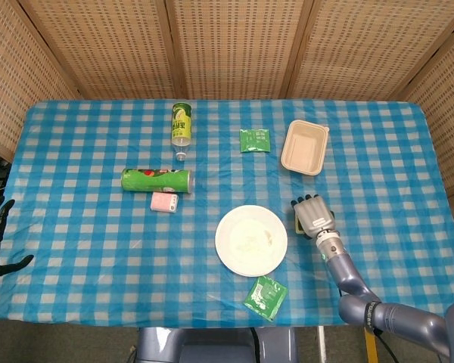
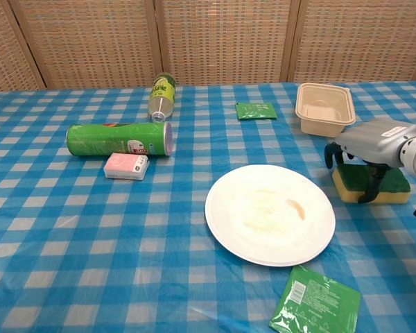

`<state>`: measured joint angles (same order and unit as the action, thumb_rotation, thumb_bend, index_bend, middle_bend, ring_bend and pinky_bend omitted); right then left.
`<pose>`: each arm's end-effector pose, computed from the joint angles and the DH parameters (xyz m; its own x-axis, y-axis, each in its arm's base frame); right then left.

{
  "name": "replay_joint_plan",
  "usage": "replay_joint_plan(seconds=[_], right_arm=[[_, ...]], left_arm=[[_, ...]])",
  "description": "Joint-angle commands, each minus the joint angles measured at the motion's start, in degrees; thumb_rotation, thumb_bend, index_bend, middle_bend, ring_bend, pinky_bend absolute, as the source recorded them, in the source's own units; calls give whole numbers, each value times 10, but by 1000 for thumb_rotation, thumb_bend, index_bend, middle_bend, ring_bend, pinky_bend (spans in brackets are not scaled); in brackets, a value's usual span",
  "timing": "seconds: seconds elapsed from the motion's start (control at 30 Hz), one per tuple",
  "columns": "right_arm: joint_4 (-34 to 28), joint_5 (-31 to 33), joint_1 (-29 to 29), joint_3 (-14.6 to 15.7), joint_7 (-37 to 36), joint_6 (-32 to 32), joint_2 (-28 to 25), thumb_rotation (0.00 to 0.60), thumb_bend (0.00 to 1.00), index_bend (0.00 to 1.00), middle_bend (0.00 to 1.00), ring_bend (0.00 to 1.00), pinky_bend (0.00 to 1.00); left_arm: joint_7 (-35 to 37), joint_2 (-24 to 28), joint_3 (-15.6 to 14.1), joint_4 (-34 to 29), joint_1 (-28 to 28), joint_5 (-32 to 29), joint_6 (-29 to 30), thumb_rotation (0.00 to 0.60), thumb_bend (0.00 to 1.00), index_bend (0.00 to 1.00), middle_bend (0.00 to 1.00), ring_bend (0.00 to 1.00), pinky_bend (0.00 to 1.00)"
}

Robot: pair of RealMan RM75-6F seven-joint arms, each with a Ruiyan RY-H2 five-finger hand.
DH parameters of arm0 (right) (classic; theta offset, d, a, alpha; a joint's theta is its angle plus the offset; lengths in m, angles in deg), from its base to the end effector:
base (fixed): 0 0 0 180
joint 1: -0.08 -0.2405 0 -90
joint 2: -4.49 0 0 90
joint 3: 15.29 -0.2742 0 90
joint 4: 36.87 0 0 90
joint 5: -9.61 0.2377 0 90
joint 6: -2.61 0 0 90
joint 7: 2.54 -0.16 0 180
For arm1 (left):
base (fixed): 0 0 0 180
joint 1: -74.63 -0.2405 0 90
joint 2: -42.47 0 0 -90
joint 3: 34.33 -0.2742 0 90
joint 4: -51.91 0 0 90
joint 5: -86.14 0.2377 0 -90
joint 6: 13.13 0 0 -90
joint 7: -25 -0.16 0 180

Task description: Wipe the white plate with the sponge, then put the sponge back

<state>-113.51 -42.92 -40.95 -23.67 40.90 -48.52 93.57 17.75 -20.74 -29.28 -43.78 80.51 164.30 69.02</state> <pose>-0.2309 -0.3908 -0.0463 0.7627 -0.2649 0.5901 -0.6467 -0.2945 0.7036 -0.3418 0.2137 0.1467 0.4525 0.0247 0.8914 0.8863 0.0981 -0.4527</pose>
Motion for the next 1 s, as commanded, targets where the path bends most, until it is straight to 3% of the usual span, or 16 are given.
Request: replay_joint_plan(seconds=[0.03, 0.17, 0.37, 0.67, 0.9, 1.0], right_arm=[[12, 0, -1, 5, -6, 0, 4, 600, 156, 437, 512, 422, 501], [21, -2, -2, 13, -5, -1, 2, 600, 254, 511, 612, 513, 563], [-11, -33, 4, 7, -45, -22, -19, 600, 306, 526, 625, 541, 591], [-120, -160, 6, -32, -253, -27, -105, 600, 345, 525, 616, 541, 588], [-168, -195, -13, -51, -468, 63, -134, 600, 401, 527, 614, 541, 588], [-154, -217, -25, -46, -515, 91, -126, 600, 432, 527, 615, 541, 586]], left_arm=[[-2, -1, 0, 0, 0, -1, 0, 600, 0, 0, 0, 0, 0], [-4, -2, -1, 1, 1, -3, -3, 600, 0, 0, 0, 0, 0], [-6, -2, -1, 0, 3, -5, -4, 600, 0, 0, 0, 0, 0], [-8, -4, 0, 1, 6, -10, -9, 600, 0, 0, 0, 0, 0], [-12, -5, 2, 2, 8, -15, -12, 600, 0, 0, 0, 0, 0], [-14, -7, 2, 4, 9, -17, -14, 600, 0, 0, 0, 0, 0]])
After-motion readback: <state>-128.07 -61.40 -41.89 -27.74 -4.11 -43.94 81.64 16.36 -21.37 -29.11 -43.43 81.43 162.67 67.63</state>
